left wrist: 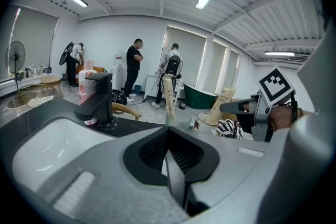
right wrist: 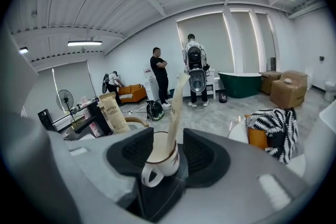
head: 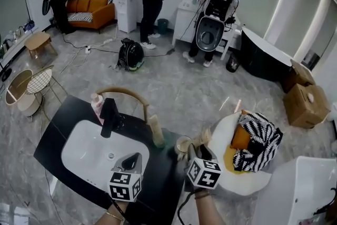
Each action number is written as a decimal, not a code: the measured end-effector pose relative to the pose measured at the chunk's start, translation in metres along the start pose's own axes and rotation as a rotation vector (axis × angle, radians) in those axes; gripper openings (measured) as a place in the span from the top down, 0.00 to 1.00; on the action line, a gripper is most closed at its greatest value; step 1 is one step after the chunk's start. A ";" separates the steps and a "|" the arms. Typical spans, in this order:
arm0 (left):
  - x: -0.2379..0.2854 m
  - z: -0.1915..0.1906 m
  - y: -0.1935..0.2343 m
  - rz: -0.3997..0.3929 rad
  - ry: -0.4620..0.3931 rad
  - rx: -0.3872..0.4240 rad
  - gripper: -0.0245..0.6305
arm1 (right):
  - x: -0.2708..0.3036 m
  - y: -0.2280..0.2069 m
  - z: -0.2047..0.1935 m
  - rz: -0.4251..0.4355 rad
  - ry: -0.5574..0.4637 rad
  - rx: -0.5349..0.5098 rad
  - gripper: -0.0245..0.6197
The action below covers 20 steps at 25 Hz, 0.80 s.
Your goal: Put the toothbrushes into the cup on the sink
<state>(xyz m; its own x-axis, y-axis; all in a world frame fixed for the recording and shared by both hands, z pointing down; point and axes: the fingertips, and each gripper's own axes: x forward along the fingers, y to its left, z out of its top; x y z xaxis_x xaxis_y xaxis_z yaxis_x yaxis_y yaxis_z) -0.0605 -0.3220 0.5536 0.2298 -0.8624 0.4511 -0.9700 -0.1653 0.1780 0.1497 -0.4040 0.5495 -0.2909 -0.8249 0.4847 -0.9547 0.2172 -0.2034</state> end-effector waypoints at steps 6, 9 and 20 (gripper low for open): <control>-0.007 0.004 -0.004 -0.018 -0.004 0.015 0.95 | -0.012 0.000 0.003 -0.017 -0.015 0.015 0.68; -0.013 0.007 -0.004 -0.023 -0.010 0.023 0.95 | -0.019 0.003 0.003 -0.025 -0.020 0.021 0.68; -0.039 0.022 -0.006 -0.059 -0.046 0.051 0.95 | -0.055 0.016 0.005 -0.051 -0.037 0.041 0.70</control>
<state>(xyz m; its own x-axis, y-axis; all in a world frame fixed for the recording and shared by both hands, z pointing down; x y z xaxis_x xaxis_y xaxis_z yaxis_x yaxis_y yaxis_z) -0.0650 -0.2978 0.5157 0.2837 -0.8713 0.4004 -0.9580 -0.2396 0.1574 0.1504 -0.3574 0.5149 -0.2390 -0.8533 0.4635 -0.9645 0.1537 -0.2146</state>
